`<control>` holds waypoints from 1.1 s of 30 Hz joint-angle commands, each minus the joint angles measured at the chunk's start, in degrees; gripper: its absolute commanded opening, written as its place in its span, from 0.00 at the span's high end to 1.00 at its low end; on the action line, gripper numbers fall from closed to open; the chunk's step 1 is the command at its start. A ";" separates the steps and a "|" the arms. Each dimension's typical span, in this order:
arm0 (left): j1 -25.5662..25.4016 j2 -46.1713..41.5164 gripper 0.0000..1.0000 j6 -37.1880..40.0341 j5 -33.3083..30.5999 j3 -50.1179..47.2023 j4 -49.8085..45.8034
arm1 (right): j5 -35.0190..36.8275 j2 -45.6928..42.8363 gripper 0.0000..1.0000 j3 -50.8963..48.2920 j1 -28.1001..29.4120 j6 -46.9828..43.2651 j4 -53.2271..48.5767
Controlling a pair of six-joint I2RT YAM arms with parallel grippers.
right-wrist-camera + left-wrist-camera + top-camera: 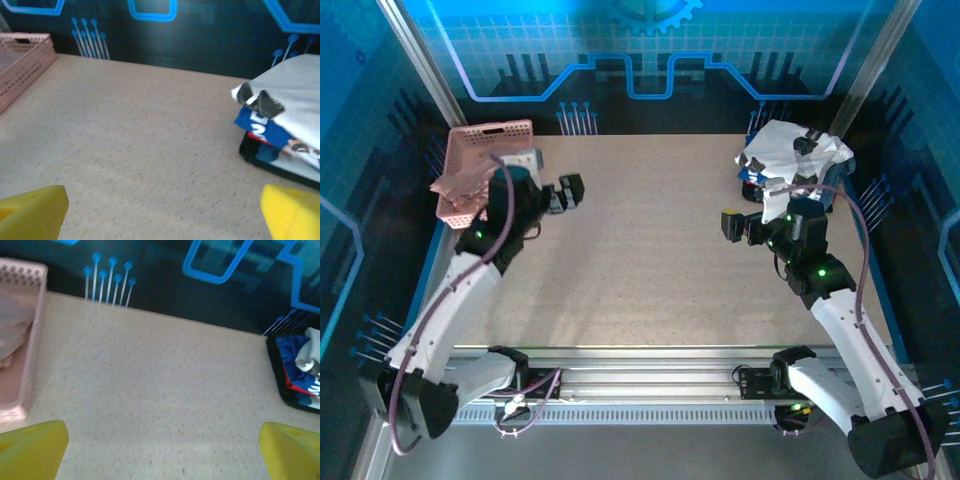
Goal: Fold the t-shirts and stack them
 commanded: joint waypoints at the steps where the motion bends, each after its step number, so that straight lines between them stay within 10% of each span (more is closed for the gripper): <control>1: 7.13 7.27 0.01 -5.21 0.01 13.32 -22.75 | -2.38 3.58 0.00 6.64 2.62 3.55 -12.17; 12: 26.00 41.20 0.01 -7.13 4.71 44.85 -33.81 | -11.76 25.21 0.00 31.36 13.33 4.82 -17.67; 19: 27.71 61.53 0.01 -4.63 -2.37 60.30 -39.09 | -16.45 34.76 0.00 42.35 19.20 6.01 -21.01; 33: 27.98 75.65 0.01 -4.89 -3.68 60.74 -31.80 | -19.04 34.40 0.00 44.59 20.43 7.27 -21.91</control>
